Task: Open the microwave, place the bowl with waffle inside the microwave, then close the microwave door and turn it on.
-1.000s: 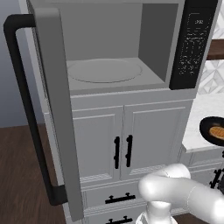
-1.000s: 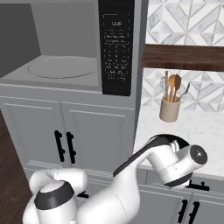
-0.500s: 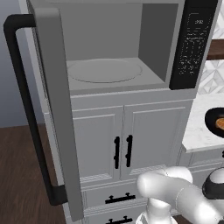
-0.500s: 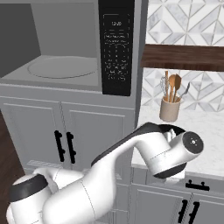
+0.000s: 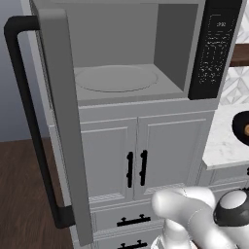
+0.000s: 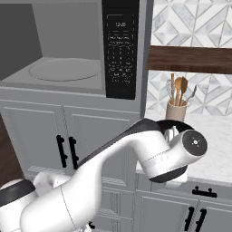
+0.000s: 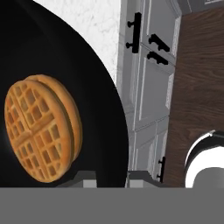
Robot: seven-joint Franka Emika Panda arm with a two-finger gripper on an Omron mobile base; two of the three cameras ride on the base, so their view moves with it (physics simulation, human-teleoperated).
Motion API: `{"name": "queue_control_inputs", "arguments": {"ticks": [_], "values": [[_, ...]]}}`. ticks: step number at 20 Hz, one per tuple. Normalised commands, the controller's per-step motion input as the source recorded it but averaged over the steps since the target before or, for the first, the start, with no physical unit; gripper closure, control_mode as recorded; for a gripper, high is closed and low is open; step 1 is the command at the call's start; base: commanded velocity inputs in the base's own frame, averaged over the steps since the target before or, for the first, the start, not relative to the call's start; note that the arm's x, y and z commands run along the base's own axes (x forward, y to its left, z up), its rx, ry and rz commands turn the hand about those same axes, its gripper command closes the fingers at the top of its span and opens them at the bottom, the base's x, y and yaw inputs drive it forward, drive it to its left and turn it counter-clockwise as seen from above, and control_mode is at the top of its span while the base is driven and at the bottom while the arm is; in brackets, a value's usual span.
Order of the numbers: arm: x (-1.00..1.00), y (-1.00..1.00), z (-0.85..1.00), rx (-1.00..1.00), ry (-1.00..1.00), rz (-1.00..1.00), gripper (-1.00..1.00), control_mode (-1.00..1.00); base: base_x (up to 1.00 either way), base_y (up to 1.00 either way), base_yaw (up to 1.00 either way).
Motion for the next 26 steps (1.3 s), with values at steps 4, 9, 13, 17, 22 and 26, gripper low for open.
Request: {"name": "queue_control_inputs", "arguments": {"ticks": [4,9,13,17,22,26], "values": [[-0.07,0.42,0.43,0.00,-0.02,0.01,1.00,-1.00,0.00,0.00,0.00],[0.00,0.67,0.40,0.00,0.00,0.05,1.00,-1.00,0.00,0.00,0.00],[-0.19,0.57,0.20,0.00,0.00,0.01,1.00,-1.00,0.00,0.00,0.00],[-0.10,0.65,0.19,0.00,0.00,0.00,1.00,-1.00,0.00,0.00,0.00],[-0.02,0.59,0.18,0.00,0.00,0.05,1.00,-1.00,0.00,0.00,0.00],[0.00,0.55,0.22,0.00,0.00,0.07,1.00,-1.00,0.00,0.00,0.00]]}}
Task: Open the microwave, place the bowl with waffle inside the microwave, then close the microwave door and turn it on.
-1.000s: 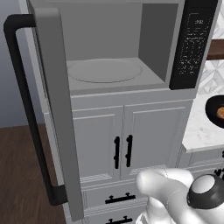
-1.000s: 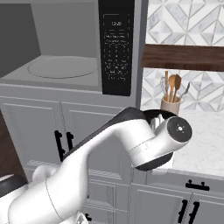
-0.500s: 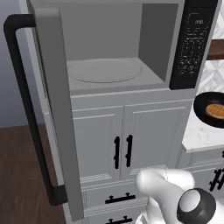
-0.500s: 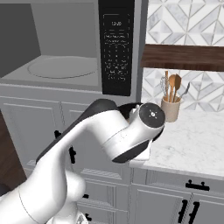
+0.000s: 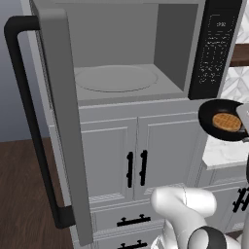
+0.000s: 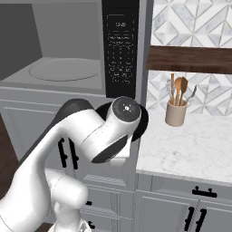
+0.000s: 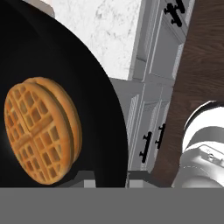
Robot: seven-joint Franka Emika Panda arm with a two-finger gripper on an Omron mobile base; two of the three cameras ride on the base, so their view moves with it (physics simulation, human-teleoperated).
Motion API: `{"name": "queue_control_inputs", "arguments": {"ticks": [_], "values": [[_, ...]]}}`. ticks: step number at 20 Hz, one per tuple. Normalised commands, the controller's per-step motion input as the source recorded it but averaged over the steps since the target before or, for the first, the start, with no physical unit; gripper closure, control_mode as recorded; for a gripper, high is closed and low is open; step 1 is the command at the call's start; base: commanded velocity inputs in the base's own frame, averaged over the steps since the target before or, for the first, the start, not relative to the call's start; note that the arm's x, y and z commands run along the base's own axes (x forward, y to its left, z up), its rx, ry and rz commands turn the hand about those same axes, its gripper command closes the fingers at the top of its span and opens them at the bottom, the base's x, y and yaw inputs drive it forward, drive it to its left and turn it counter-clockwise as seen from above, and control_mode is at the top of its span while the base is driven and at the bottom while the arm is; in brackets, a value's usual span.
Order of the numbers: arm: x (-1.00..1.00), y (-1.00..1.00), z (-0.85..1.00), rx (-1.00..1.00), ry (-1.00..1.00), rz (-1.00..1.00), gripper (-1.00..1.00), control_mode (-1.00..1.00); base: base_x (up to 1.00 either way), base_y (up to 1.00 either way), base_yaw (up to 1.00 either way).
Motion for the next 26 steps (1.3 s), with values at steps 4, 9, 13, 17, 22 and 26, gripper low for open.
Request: {"name": "queue_control_inputs", "arguments": {"ticks": [4,9,13,17,22,26], "values": [[0.00,0.58,0.17,0.00,0.00,0.05,1.00,-1.00,0.00,0.00,0.00],[0.03,0.51,0.19,0.00,-0.01,0.08,1.00,-1.00,0.00,0.00,0.00],[0.00,0.48,0.25,0.01,0.00,0.11,1.00,-1.00,0.00,0.00,0.00],[0.13,0.32,0.29,0.07,0.00,0.06,1.00,-1.00,0.00,0.00,0.00],[0.11,0.17,0.27,0.05,0.00,0.08,1.00,-1.00,0.00,0.00,0.00],[0.08,0.18,0.16,0.02,-0.03,0.08,1.00,-1.00,0.00,0.00,0.00]]}}
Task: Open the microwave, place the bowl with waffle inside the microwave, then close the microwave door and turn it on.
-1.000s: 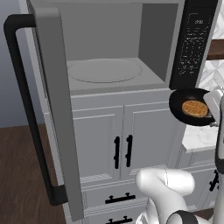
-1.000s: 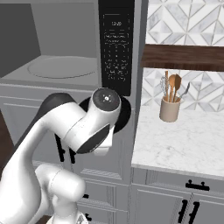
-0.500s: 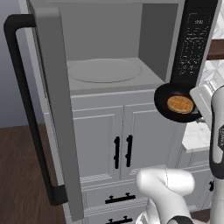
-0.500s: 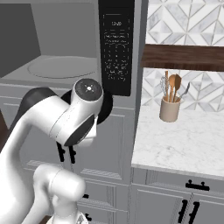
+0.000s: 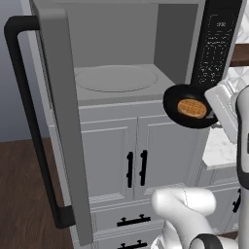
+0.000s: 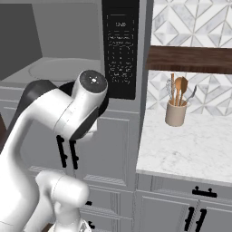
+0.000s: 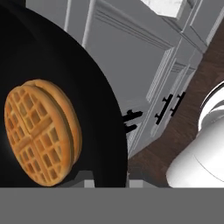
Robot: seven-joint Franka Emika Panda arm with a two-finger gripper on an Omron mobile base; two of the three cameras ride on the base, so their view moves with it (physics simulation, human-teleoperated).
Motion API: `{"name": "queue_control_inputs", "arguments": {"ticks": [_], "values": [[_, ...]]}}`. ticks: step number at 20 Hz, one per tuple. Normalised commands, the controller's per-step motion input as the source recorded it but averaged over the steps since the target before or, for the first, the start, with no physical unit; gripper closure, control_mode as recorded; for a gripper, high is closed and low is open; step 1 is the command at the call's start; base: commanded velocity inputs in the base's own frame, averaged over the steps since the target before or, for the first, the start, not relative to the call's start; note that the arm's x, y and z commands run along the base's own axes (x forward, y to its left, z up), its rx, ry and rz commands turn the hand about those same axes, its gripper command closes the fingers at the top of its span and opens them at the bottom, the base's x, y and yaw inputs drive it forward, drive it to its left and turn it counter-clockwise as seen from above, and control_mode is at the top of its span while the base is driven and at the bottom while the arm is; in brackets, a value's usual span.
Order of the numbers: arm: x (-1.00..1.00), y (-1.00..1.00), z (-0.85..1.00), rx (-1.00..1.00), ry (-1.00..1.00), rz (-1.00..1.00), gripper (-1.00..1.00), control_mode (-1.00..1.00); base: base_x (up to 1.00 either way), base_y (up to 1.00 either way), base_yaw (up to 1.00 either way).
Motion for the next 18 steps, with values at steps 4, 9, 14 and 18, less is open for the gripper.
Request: {"name": "queue_control_inputs", "arguments": {"ticks": [4,9,14,18], "values": [[0.11,0.29,0.00,0.00,-0.08,0.08,1.00,-1.00,0.00,0.00,0.00],[0.35,0.27,0.00,0.00,-0.06,0.07,1.00,-1.00,0.00,0.00,0.00],[0.49,0.26,0.20,0.03,-0.05,0.04,1.00,-1.00,0.00,0.00,0.00],[0.26,0.31,0.49,0.05,-0.05,0.00,1.00,-1.00,0.00,0.00,0.00]]}}
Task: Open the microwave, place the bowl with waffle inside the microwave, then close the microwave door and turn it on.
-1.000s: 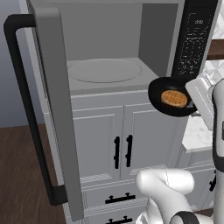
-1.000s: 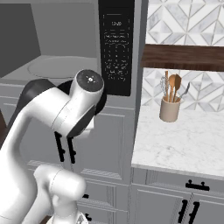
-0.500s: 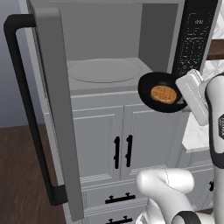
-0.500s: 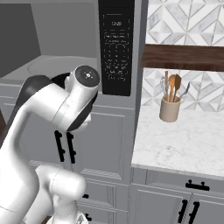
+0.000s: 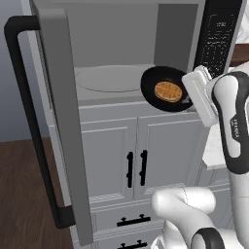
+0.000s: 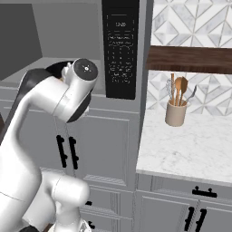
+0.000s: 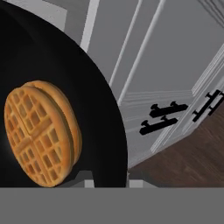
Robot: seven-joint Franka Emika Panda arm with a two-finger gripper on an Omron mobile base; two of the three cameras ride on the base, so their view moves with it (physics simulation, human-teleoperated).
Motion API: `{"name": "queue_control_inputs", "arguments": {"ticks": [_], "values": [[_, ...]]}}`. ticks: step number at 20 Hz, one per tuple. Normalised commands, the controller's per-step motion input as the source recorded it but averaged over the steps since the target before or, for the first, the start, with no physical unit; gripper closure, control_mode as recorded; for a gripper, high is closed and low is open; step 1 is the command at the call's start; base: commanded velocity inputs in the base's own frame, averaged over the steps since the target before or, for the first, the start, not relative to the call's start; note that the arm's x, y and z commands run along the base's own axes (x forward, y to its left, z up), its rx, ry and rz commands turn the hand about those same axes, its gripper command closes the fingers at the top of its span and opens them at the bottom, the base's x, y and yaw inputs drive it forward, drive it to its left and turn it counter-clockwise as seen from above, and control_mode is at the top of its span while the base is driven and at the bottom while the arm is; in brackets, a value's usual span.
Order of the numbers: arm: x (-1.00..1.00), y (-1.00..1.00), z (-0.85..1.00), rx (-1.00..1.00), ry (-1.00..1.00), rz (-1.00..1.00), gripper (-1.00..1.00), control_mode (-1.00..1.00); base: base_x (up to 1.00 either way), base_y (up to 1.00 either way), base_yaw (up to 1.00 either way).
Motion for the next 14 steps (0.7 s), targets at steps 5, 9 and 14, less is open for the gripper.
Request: {"name": "queue_control_inputs", "arguments": {"ticks": [5,9,14], "values": [[0.18,0.46,0.41,0.01,-0.01,0.00,1.00,-1.00,0.00,0.00,0.00],[0.25,0.53,0.21,0.00,0.00,0.00,1.00,-1.00,0.00,0.00,0.00],[0.25,0.55,0.03,0.00,0.00,0.00,1.00,-1.00,0.00,0.00,0.00]]}}
